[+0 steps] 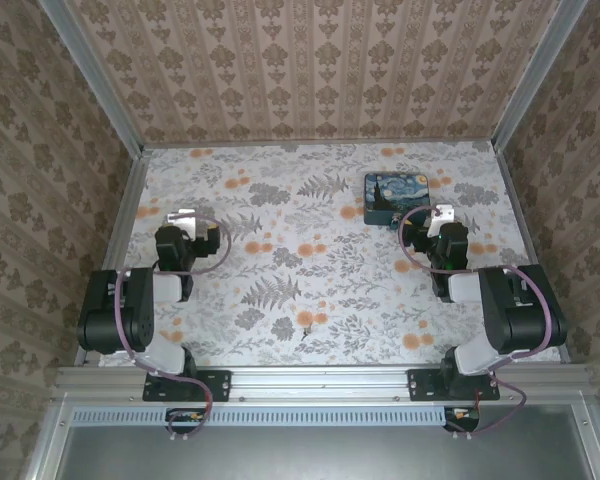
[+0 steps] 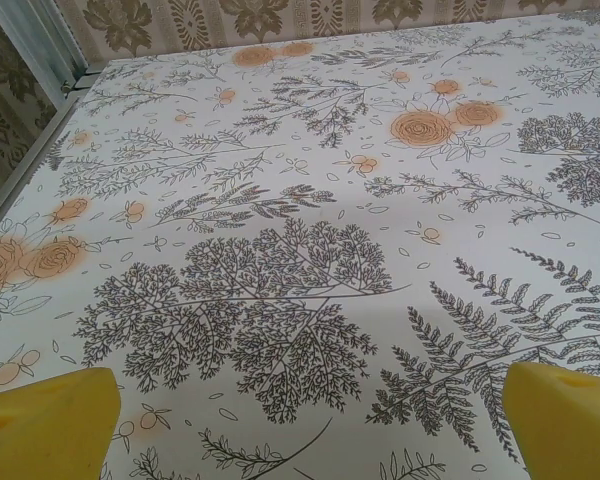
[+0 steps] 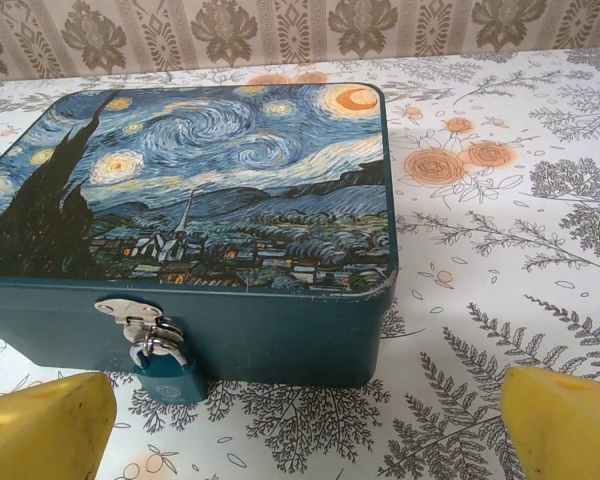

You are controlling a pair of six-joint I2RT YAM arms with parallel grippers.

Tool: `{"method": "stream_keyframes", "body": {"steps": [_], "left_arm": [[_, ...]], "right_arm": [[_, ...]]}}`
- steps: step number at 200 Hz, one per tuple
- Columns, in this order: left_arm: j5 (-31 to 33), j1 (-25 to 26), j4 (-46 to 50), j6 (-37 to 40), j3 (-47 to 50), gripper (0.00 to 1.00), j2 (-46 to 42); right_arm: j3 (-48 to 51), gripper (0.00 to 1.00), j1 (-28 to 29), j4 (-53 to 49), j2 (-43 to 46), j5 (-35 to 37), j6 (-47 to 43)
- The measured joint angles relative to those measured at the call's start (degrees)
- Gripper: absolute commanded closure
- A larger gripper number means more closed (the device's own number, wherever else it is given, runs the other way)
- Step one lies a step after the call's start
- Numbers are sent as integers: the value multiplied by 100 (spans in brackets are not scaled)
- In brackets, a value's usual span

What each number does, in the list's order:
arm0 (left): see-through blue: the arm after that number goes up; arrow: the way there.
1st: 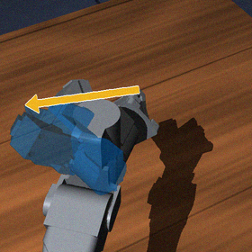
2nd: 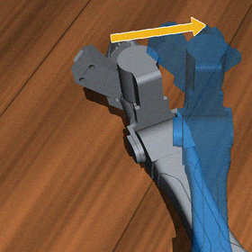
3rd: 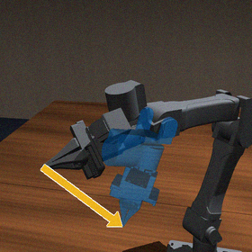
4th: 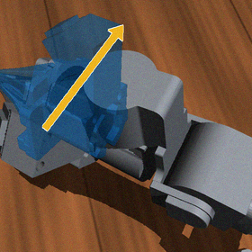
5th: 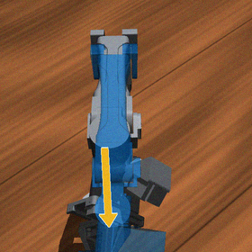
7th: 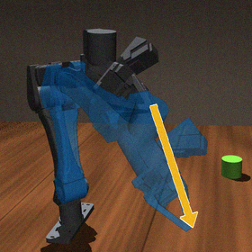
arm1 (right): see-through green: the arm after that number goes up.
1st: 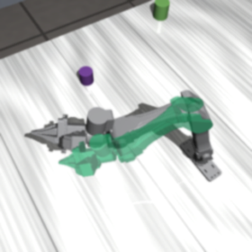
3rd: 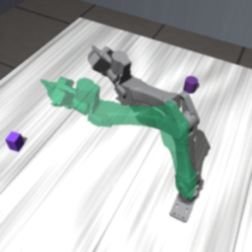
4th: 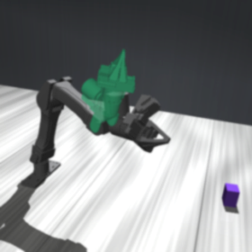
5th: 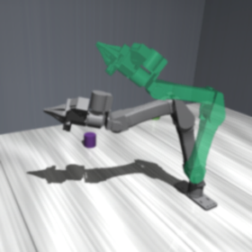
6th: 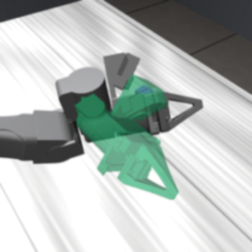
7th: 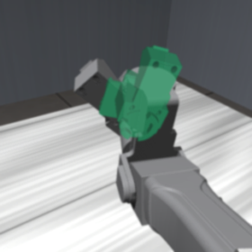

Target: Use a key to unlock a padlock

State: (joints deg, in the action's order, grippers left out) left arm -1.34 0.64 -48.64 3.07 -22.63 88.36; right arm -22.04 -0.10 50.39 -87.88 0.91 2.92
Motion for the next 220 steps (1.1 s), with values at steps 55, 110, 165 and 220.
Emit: {"method": "stream_keyframes", "body": {"steps": [55,110,165,220], "left_arm": [[0,-7,0,0,0,0,0],[-2,-11,0,0,-2,0,0],[57,-9,407,-2,-90,0,-192],[129,105,2299,-96,-1355,0,-787]], "right_arm": [[0,1,0,0,0,0,0],[-13,1,0,-13,0,2,0],[-13,1,-2,-249,212,15,4],[-699,0,-168,-1941,1591,308,590]]}}
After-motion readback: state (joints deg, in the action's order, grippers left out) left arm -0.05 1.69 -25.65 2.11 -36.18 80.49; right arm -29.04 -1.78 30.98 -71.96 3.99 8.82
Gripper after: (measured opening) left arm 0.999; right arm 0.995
